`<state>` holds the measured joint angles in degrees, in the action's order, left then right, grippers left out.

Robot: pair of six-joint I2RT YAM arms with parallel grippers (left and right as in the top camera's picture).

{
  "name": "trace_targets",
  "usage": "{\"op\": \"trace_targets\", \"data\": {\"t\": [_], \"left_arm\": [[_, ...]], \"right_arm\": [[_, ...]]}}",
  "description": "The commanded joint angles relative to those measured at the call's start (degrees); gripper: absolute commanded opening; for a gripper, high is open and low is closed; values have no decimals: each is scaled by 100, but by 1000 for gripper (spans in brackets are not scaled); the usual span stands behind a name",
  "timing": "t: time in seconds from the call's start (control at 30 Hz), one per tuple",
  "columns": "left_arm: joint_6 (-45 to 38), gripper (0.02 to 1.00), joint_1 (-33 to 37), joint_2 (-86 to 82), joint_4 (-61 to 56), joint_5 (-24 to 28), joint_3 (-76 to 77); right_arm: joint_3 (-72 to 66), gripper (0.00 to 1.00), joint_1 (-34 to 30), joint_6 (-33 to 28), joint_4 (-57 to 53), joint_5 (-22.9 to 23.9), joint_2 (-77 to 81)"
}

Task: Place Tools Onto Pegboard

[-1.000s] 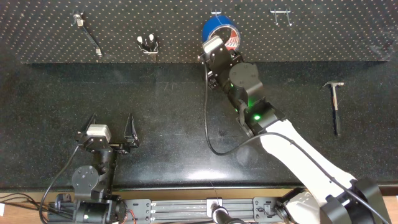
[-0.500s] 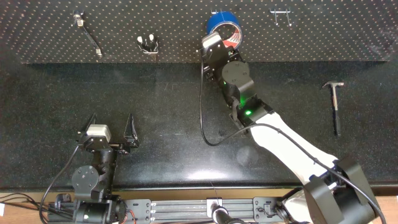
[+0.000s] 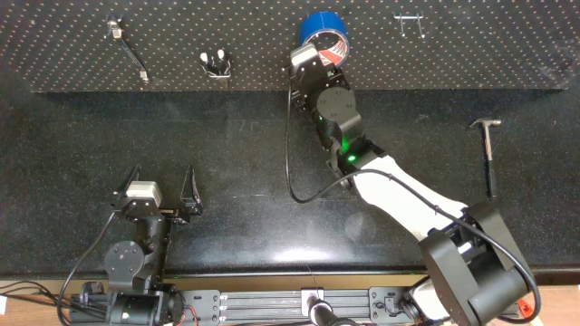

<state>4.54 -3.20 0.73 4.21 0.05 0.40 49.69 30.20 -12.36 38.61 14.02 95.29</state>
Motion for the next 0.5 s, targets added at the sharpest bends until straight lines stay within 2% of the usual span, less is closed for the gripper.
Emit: {"op": "trace_targets", "data": {"t": [0.03, 0.2, 0.23, 0.27, 0.4, 0.5], "left_arm": [[-70, 996, -20, -52, 37, 0, -9], [-70, 996, -20, -55, 37, 0, -9], [-70, 996, -20, -52, 37, 0, -9], [-70, 996, -20, -52, 37, 0, -9], [-70, 996, -20, -52, 37, 0, -9], [-70, 996, -20, -55, 37, 0, -9]], "right_arm": [[-7, 354, -15, 61, 39, 208, 297], [-4, 818, -15, 61, 142, 205, 286], [-7, 866, -13, 63, 138, 201, 245], [-7, 904, 0, 66, 138, 179, 179], [-7, 915, 17, 63, -46, 140, -299], [-7, 915, 15, 61, -599, 144, -890]]}}
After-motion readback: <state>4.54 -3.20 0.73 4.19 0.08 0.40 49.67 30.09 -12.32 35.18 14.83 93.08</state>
